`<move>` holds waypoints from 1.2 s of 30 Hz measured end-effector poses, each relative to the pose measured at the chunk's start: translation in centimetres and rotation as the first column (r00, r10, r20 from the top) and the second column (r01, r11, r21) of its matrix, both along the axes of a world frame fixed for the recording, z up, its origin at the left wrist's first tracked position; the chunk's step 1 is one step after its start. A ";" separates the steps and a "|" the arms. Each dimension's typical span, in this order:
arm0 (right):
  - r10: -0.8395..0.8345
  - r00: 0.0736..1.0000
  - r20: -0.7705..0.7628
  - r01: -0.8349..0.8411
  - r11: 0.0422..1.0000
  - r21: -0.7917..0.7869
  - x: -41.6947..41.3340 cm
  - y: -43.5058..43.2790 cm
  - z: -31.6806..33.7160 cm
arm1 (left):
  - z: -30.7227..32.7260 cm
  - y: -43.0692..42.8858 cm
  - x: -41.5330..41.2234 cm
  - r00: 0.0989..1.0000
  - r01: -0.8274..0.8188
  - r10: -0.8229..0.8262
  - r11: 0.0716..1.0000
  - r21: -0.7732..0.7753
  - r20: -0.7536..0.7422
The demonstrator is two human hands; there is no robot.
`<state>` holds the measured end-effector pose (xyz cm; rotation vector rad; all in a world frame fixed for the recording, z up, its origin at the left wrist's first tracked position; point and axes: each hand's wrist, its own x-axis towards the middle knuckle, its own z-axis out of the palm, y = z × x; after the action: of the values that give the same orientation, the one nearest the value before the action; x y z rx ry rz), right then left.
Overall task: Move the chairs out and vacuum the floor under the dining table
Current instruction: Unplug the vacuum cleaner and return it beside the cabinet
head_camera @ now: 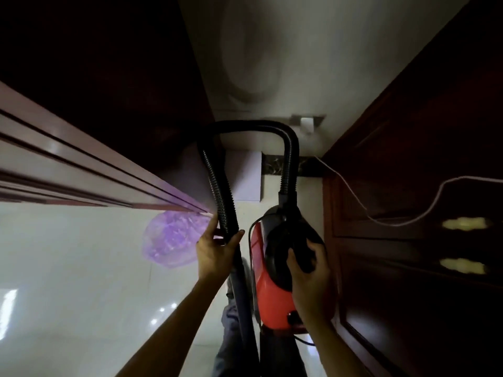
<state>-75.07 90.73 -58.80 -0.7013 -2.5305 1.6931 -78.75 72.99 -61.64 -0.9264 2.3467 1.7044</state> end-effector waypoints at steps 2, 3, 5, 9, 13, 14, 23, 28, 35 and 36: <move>0.002 1.000 -0.001 -0.002 0.999 -0.038 -0.4 0.5 -3.4 | -3.1 0.0 -0.5 1.000 -0.006 0.006 1.000 0.013 0.007; 0.006 1.000 0.005 -0.006 0.999 -0.034 -0.5 0.7 -5.1 | -4.5 -0.1 -0.6 1.000 -0.014 0.014 1.000 0.018 0.012; 0.009 1.000 0.014 -0.009 0.999 -0.038 -0.8 1.2 -8.1 | -7.0 -0.1 -0.8 1.000 -0.014 0.014 1.000 0.011 0.019; -0.002 1.000 0.017 0.003 0.997 -0.073 -2.0 1.7 -12.7 | -11.2 -0.3 -1.1 0.999 -0.036 0.036 0.999 0.012 0.035; -0.030 0.999 -0.019 0.028 0.997 -0.076 -3.5 2.4 -16.8 | -14.9 0.5 -1.9 0.999 -0.020 0.020 1.000 0.006 0.046; -0.031 0.999 -0.018 0.030 0.997 -0.075 -4.0 2.6 -17.9 | -15.9 0.9 -2.0 0.998 -0.022 0.022 1.000 0.003 0.053; -0.036 0.997 -0.066 0.036 0.999 -0.007 -8.1 4.3 -26.4 | -23.7 4.6 -4.0 0.995 0.061 -0.058 0.998 -0.031 0.075; -0.100 0.992 -0.073 0.103 0.994 0.037 -9.6 5.6 -29.4 | -26.7 5.6 -5.4 0.992 0.099 -0.096 0.994 -0.040 0.079; -0.130 0.988 -0.081 0.136 0.988 0.071 -10.4 6.6 -33.4 | -31.9 6.2 -7.6 0.986 0.136 -0.119 0.979 -0.151 0.114; -0.139 0.986 -0.090 0.145 0.987 0.069 -10.4 6.6 -34.0 | -32.6 6.1 -7.9 0.987 0.127 -0.108 0.978 -0.168 0.119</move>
<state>-85.51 97.34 -92.81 -0.7672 -2.4100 1.5406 -86.63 79.10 -94.27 -0.8617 2.4545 1.3862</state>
